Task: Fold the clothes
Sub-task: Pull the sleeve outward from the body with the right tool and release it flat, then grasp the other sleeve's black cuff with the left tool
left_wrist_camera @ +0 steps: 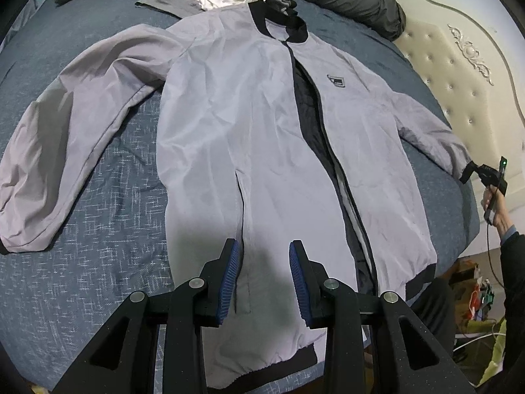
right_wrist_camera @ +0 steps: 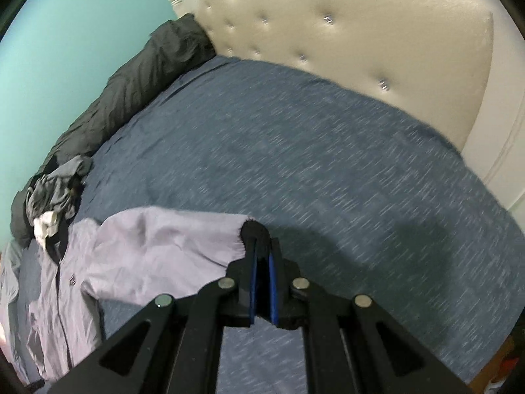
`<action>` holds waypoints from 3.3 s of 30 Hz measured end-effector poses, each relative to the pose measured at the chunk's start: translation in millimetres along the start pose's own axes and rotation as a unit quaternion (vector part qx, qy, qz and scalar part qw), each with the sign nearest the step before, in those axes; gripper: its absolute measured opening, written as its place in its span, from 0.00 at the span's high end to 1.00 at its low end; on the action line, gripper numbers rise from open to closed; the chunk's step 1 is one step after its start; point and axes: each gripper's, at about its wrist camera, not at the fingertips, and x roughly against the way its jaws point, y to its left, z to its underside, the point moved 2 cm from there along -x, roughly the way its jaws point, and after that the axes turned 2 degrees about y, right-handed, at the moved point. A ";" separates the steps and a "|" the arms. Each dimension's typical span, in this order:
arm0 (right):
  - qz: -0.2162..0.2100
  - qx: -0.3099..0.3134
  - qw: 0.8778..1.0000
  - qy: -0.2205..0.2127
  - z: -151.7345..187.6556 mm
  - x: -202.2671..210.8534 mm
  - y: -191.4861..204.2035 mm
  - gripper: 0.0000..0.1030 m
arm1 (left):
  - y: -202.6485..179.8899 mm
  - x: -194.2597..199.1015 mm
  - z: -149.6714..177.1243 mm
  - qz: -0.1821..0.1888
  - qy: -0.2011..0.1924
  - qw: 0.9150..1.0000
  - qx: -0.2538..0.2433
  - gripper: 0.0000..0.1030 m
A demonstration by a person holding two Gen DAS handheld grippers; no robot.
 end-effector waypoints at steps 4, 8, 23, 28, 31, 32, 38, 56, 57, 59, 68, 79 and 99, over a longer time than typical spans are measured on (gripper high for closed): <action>0.011 -0.017 1.000 0.008 -12.3 -12.6 -14.7 0.95 | -1.1 -6.8 -1.4 -0.003 0.006 1.000 0.003 0.66; 0.009 -0.042 0.999 0.004 -15.4 -21.5 -29.9 0.94 | -0.2 -12.4 -1.1 -0.003 0.012 1.000 0.004 0.66; -0.030 0.009 0.999 -0.028 -3.2 -8.2 -21.2 0.89 | -6.6 -20.1 -12.0 0.001 0.008 1.000 0.002 0.66; -0.036 0.020 0.998 0.044 25.9 -51.1 -4.0 0.89 | 6.9 -9.6 -12.1 0.005 -0.005 1.000 0.016 0.66; -0.026 -0.001 0.999 0.048 36.7 -57.7 -13.1 0.89 | 16.6 -2.2 -11.8 0.007 -0.013 1.000 0.027 0.66; -0.029 -0.014 0.999 0.042 38.5 -55.2 -16.4 0.89 | 19.8 0.3 -11.7 0.007 -0.016 0.999 0.030 0.66; -0.052 0.018 0.999 -0.002 46.5 -16.2 19.8 0.89 | 41.4 15.7 -10.0 0.010 -0.033 0.998 0.052 0.52; -0.220 0.126 0.963 0.094 178.6 -12.0 253.3 0.83 | 238.6 94.0 43.7 -0.086 -0.120 0.965 0.218 0.37; -0.221 0.134 0.961 0.097 184.0 -11.3 261.2 0.83 | 249.7 98.0 43.6 -0.081 -0.127 0.961 0.230 0.37; -0.215 0.149 0.960 0.102 188.8 -10.8 270.0 0.82 | 267.6 103.8 43.0 -0.077 -0.136 0.955 0.252 0.37; -0.190 0.149 0.965 0.107 185.6 -7.0 264.2 0.78 | 309.8 80.5 41.0 -0.088 -0.120 0.948 0.283 0.35; -0.164 0.157 0.966 0.124 195.7 -13.4 256.2 0.78 | 315.9 60.9 47.1 -0.072 -0.123 0.953 0.267 0.55; -0.180 0.174 0.960 0.126 207.1 -1.7 275.9 0.78 | 343.7 216.6 63.1 -0.152 -0.240 0.924 0.257 0.90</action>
